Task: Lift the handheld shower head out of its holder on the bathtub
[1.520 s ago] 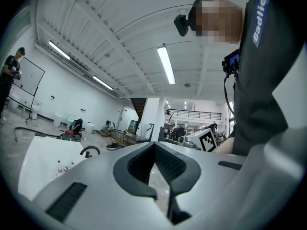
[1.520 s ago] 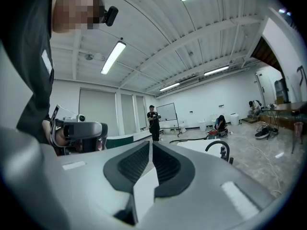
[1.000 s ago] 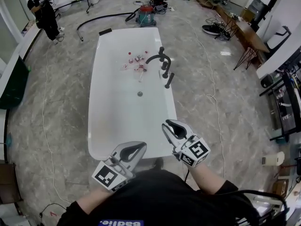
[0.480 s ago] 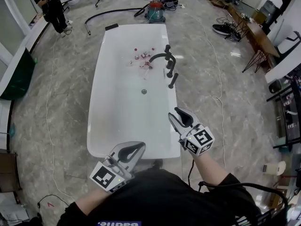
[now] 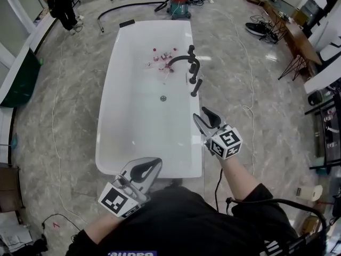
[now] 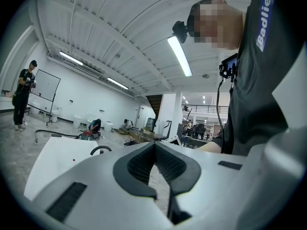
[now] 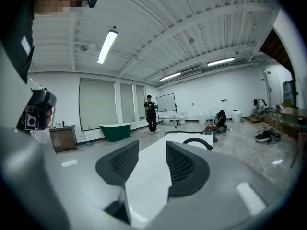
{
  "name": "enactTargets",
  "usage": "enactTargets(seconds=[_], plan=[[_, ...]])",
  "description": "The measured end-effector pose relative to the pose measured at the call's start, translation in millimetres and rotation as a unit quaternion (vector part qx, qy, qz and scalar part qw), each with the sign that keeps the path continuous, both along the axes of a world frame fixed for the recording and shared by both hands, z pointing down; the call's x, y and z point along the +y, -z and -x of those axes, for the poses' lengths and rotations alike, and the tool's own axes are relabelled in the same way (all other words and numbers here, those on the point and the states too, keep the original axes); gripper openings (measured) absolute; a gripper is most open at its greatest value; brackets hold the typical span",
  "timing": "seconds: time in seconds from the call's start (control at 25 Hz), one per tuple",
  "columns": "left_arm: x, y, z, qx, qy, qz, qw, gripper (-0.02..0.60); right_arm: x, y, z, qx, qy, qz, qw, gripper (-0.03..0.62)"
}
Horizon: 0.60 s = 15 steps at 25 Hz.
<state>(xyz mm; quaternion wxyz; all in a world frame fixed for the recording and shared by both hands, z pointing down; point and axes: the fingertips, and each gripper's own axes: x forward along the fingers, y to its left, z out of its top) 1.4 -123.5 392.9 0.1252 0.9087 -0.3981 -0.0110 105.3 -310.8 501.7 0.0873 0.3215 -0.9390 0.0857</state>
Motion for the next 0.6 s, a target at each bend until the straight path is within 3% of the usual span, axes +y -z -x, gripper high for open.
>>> enactTargets(seconds=[0.6], plan=[[-31,-21,9,0.007,0.036,0.021,0.9991,0.0,-125,-83,-26,0.066,-0.065,0.036,0.995,0.184]])
